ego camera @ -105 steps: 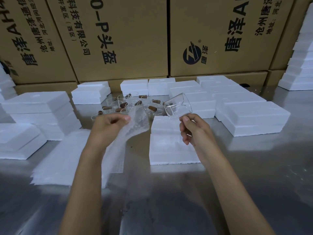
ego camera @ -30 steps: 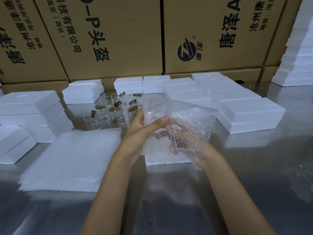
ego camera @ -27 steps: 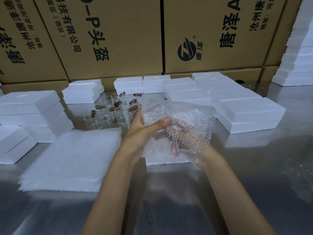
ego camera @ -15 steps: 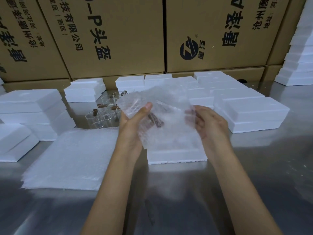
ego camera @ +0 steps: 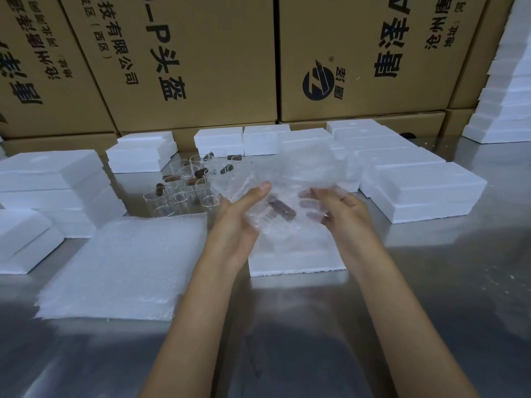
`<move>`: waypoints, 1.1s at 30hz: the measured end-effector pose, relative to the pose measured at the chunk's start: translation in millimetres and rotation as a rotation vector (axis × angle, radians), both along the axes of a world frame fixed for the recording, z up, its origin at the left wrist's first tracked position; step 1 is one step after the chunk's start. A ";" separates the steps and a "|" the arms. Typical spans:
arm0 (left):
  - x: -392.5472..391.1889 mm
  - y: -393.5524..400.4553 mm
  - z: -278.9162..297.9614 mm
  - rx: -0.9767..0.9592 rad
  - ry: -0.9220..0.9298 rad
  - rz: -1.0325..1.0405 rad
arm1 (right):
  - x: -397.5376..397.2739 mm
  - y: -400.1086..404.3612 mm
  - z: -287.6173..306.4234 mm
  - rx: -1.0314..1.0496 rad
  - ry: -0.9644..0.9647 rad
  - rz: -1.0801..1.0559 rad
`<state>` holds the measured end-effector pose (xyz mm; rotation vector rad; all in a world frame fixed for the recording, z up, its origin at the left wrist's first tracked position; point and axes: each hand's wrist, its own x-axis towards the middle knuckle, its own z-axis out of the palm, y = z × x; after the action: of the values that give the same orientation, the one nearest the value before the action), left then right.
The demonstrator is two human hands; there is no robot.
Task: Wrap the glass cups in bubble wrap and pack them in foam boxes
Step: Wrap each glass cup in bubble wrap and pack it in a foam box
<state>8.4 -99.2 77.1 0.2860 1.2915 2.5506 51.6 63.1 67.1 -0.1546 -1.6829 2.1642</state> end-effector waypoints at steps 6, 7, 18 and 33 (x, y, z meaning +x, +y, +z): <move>6.6 -0.7 -3.7 -0.345 0.148 -0.177 | 2.0 4.8 5.1 -0.095 -0.053 -0.124; 8.1 -2.7 -2.1 -0.402 0.176 -0.206 | 3.4 5.4 6.2 -0.055 -0.061 -0.144; 14.8 -15.3 4.7 -0.975 0.444 -0.316 | 5.9 1.1 -0.4 0.359 -0.095 -0.191; 15.2 -12.4 -1.0 -1.012 0.544 -0.352 | 5.2 5.2 -7.2 0.596 -0.254 0.050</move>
<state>23.5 -111.5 76.1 0.8908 2.2612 1.3113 56.8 68.3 59.9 -0.2252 -2.4174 1.6305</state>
